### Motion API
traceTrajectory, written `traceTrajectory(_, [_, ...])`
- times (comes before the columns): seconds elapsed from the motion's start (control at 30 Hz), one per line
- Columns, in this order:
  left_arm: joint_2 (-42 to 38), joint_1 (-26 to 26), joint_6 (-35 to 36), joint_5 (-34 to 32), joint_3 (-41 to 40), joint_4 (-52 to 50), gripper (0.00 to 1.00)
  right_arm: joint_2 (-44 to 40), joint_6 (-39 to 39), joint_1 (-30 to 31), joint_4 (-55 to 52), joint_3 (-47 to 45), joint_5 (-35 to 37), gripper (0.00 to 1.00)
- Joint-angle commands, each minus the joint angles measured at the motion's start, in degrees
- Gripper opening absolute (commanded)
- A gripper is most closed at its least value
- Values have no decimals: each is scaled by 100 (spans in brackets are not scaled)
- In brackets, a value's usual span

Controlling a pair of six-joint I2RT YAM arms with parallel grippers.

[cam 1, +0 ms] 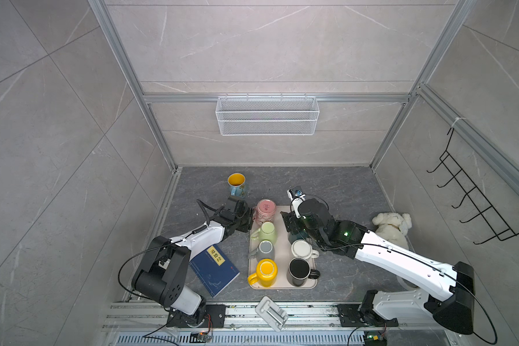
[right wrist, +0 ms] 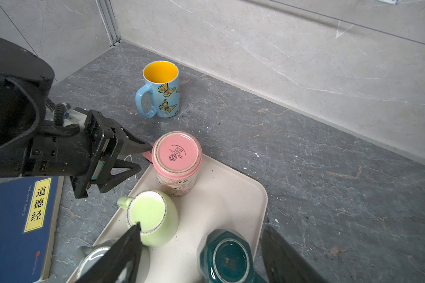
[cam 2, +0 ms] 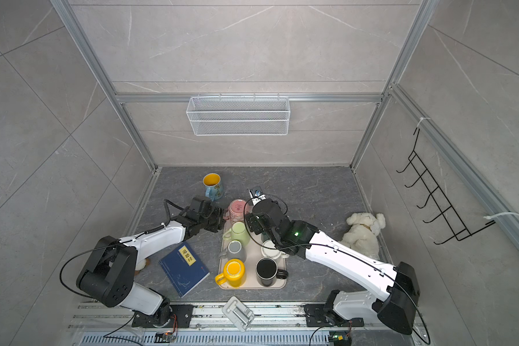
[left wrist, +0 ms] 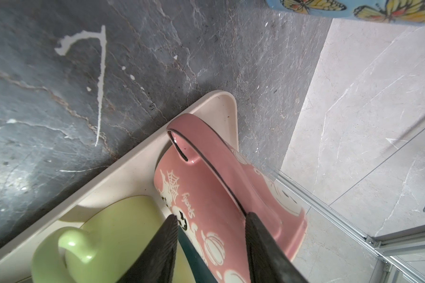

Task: Turn the mug right side up
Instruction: Pick up the mug from the tray.

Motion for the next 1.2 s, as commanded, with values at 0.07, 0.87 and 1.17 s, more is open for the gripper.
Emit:
traceTrajectory(0.07, [-216, -12, -119, -401, 128, -113, 48, -33, 51, -25, -83, -22, 65, 79])
traceTrajectory(0.87, [828, -3, -564, -370, 530, 657, 47, -96, 60, -99, -33, -146, 97, 79])
traceTrajectory(1.17, [1093, -3, -515, -309, 761, 723, 46, -57, 56, -134, -36, -155, 73, 80])
